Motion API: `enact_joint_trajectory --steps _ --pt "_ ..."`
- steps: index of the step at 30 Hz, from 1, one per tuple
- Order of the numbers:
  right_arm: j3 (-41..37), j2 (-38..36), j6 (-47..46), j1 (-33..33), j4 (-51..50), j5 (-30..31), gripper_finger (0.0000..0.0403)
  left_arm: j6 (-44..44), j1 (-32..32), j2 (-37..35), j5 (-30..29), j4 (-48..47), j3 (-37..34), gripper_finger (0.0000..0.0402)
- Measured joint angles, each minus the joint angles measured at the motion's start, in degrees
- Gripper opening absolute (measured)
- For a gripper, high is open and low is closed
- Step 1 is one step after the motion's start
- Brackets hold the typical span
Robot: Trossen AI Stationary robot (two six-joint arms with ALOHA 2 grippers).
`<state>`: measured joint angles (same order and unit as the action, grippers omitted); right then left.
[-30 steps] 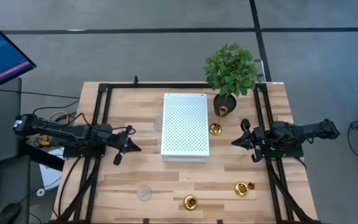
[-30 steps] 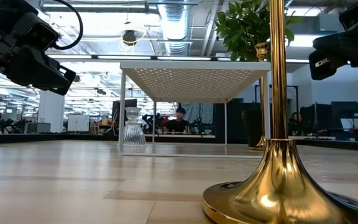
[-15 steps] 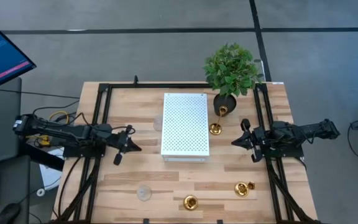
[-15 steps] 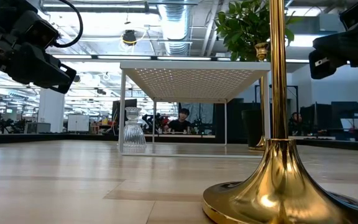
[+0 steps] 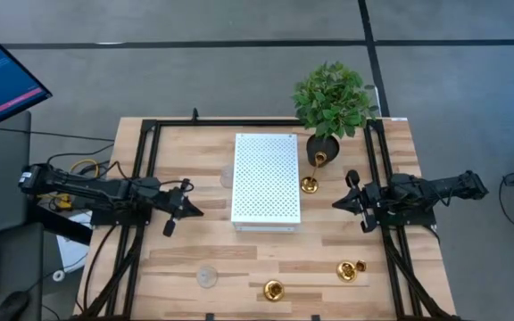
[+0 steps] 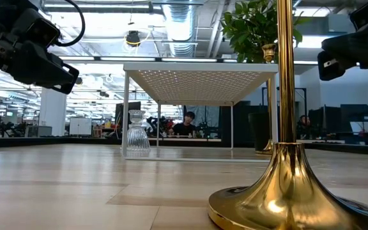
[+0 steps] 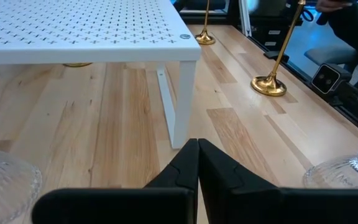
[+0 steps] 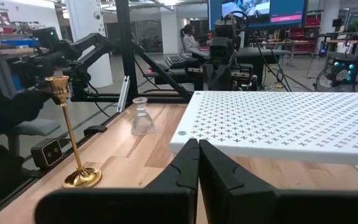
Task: Pick & Place candle stick holders
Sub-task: Put the top golden candle holder on the shelf
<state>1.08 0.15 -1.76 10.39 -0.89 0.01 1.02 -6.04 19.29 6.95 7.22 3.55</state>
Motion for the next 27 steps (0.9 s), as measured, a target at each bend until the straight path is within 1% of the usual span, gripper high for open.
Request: enact_joint_trajectory --steps 10,12,14,19,21,23,27 --pt "0.0 0.0 0.2 -0.1 0.0 0.0 0.0 0.2 0.0 0.0 -0.4 3.1 0.0 0.0008" --pt "0.0 0.0 0.2 -0.1 0.2 0.7 0.0 0.2 0.0 0.0 -2.3 5.1 0.0 0.0008" --pt "0.0 0.0 0.2 -0.1 0.6 2.7 0.0 0.2 0.0 0.0 -4.9 6.9 0.0 0.0008" --pt "0.0 0.0 0.4 -0.1 2.0 10.3 0.0 0.2 0.0 0.0 -12.5 11.4 0.0 0.0008" --pt "0.0 0.0 0.4 -0.1 2.5 12.3 0.0 0.2 0.0 0.0 -15.5 12.8 0.0 0.0008" --pt "0.0 0.0 0.3 -0.1 3.1 13.1 0.0 0.2 0.0 0.0 -17.0 13.5 0.0 0.0008" --pt "0.0 0.0 0.3 -0.1 3.3 13.9 0.0 0.2 0.0 0.0 -17.2 13.5 0.0 0.0008"
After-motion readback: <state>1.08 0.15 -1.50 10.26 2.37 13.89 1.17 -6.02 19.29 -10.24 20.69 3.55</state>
